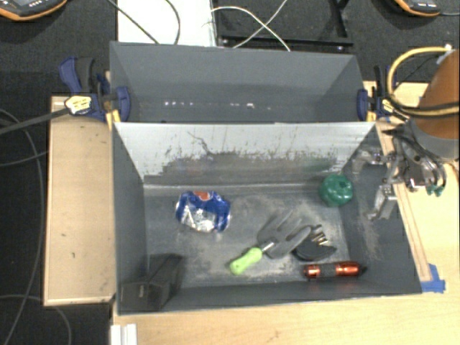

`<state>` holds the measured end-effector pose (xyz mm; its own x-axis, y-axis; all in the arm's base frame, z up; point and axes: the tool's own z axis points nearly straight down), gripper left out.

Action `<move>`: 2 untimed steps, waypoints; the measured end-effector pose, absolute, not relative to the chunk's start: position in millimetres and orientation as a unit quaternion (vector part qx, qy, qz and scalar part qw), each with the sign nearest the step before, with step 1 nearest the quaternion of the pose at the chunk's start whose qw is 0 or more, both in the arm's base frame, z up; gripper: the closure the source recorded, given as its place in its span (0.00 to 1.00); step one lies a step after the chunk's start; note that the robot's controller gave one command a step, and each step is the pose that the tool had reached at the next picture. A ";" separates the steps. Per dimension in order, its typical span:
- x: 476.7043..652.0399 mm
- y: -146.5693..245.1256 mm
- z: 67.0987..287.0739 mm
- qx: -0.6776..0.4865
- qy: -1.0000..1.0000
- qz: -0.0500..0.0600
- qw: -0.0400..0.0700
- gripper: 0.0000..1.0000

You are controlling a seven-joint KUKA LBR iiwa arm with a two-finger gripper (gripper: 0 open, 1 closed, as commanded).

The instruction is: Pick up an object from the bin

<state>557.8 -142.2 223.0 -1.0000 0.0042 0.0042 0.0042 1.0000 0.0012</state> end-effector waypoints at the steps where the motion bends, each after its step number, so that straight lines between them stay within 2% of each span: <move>1: 559.3 -141.5 227.9 0.001 -1.000 0.000 -0.002 0.00; 2: 531.7 -104.3 115.9 0.170 -0.985 0.000 -0.001 0.00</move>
Offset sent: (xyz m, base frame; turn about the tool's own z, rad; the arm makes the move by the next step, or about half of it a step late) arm -0.0383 0.0530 -0.1530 -0.4832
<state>531.7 -104.3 115.9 -0.9422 -0.3351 -0.0019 -0.3351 0.9422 0.0001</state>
